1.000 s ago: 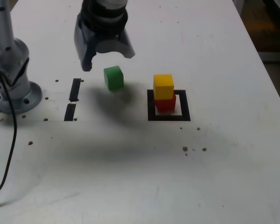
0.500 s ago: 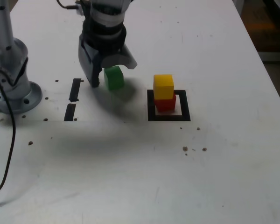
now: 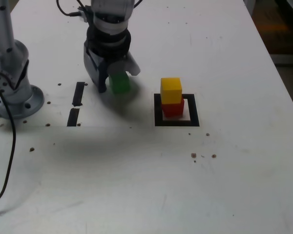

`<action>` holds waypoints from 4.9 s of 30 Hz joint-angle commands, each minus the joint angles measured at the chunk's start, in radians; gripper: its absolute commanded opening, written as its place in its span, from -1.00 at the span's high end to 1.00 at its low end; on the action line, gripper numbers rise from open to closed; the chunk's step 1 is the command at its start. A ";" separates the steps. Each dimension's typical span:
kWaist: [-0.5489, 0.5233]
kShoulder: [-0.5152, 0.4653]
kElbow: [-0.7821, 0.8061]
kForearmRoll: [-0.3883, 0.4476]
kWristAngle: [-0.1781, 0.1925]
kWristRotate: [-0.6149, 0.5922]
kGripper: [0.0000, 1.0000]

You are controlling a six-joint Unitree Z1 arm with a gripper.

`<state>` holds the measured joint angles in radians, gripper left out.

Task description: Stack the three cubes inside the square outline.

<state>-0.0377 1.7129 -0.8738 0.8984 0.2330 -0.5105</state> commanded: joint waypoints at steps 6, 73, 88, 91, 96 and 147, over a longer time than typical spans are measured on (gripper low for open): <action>0.002 -0.029 -0.015 0.017 0.048 0.009 0.34; 0.002 -0.031 -0.097 0.060 -0.011 0.145 -0.77; 0.035 0.000 -0.062 0.023 -0.075 0.278 -0.76; 0.045 0.019 -0.049 -0.015 -0.075 0.280 -0.75; 0.057 0.053 -0.034 -0.071 -0.075 0.289 -0.73; -0.131 0.028 -0.651 0.543 -0.088 0.265 0.77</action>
<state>-0.1662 1.7317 -1.5124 1.4425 0.1488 -0.2461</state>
